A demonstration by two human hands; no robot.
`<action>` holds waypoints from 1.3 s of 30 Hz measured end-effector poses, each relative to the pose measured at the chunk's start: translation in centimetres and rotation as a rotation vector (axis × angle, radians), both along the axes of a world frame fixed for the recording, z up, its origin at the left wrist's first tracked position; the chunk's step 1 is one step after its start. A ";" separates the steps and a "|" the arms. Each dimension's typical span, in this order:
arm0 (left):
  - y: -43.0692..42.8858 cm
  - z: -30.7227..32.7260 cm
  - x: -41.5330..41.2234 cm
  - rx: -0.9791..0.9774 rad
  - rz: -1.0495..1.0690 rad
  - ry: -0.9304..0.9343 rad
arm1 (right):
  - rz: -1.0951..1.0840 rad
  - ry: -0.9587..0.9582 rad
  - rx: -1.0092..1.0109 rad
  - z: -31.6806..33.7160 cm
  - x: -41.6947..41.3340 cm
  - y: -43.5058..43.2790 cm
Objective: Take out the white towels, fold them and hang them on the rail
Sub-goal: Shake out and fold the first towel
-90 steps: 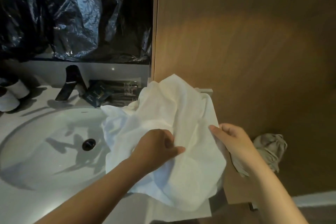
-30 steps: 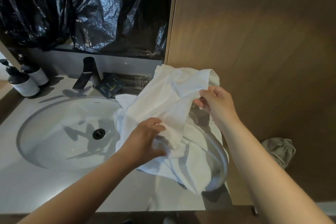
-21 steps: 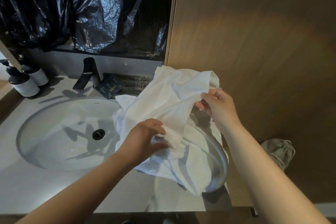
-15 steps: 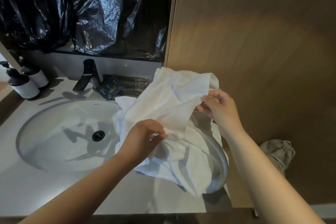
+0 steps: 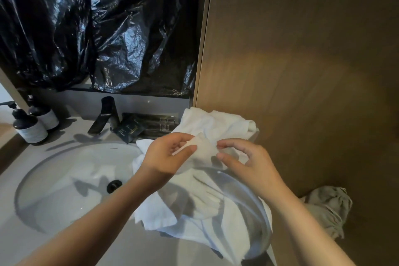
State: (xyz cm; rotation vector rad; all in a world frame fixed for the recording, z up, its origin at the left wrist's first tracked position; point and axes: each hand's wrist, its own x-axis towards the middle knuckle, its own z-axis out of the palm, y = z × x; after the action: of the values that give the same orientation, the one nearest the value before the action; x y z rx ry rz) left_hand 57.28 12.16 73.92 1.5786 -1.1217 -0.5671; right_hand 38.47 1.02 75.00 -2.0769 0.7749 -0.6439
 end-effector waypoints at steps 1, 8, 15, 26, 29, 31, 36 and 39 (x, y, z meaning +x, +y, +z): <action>-0.2 0.7 0.2 -0.004 -0.016 -0.021 | 0.008 -0.008 -0.005 0.2 0.4 -0.1; -2.6 7.0 2.6 -0.137 0.013 -0.163 | 0.036 -0.224 0.027 4.0 3.0 -1.6; -5.3 14.9 4.0 -0.264 0.040 -0.261 | 0.001 -0.321 -0.199 10.5 5.6 -3.9; -9.9 28.7 6.8 -0.558 0.195 -0.390 | 0.032 -0.506 -0.303 25.6 6.7 -7.6; -10.4 30.4 7.8 -0.592 0.288 -0.459 | 0.050 -0.457 -0.254 25.1 5.7 -8.3; -10.4 31.0 8.5 -0.612 0.335 -0.460 | 0.047 -0.449 -0.234 24.4 5.0 -8.7; -10.2 30.6 9.3 -0.578 0.356 -0.477 | -0.106 -0.554 -0.329 26.9 4.0 -10.1; -10.5 30.4 8.9 -0.595 0.389 -0.465 | -0.205 -0.583 -0.514 32.1 4.1 -10.7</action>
State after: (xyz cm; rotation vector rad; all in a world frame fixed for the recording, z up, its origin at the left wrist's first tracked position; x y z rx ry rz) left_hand 66.18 1.69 104.29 1.3636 -1.1350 0.3896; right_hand 42.55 -9.69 107.06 -2.0805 0.5129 -1.6118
